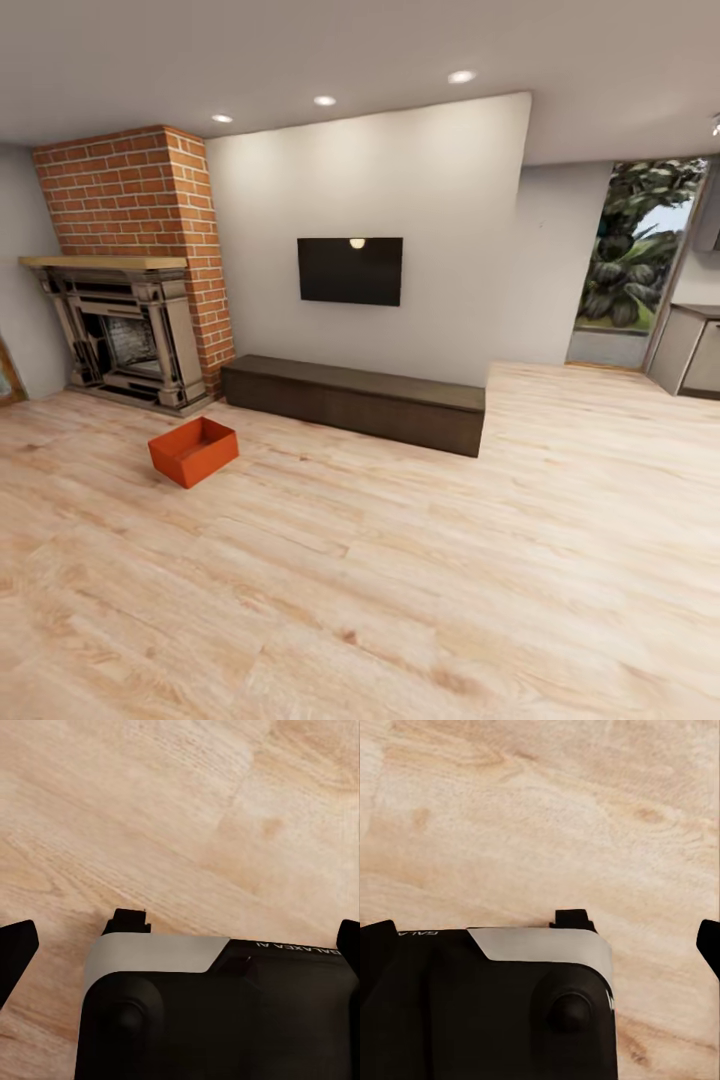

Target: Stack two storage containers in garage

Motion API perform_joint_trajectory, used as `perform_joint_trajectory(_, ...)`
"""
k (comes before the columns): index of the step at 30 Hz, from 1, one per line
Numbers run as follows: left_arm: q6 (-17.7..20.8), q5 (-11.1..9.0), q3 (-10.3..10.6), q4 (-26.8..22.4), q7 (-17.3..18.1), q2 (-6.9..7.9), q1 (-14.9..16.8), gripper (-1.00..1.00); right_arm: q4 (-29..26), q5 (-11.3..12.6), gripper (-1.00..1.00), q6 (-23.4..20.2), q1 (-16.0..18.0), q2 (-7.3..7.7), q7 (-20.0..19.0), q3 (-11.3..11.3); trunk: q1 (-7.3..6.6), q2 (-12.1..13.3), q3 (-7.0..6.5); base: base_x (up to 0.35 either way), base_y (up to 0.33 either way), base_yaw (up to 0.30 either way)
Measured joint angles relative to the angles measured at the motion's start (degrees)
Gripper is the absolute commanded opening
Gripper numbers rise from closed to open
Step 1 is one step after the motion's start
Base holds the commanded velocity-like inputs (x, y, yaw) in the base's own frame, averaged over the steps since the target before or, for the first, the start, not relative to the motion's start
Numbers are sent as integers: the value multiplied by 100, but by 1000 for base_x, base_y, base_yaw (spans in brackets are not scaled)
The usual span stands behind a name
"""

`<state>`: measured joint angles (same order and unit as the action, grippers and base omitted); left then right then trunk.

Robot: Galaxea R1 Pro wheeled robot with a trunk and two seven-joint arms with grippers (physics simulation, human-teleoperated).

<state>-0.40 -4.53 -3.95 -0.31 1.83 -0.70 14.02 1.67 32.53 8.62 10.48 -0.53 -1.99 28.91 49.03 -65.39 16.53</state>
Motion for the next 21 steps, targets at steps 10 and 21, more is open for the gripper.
perform_joint_trajectory(10,0,0,0,0,0,0,0,100,0,-2,100,1,0,2,0,0,0,0,0,327,0,216)
perform_joint_trajectory(21,0,0,0,1,0,0,1,100,0,-1,100,4,-1,4,0,0,0,0,0,326,0,10)
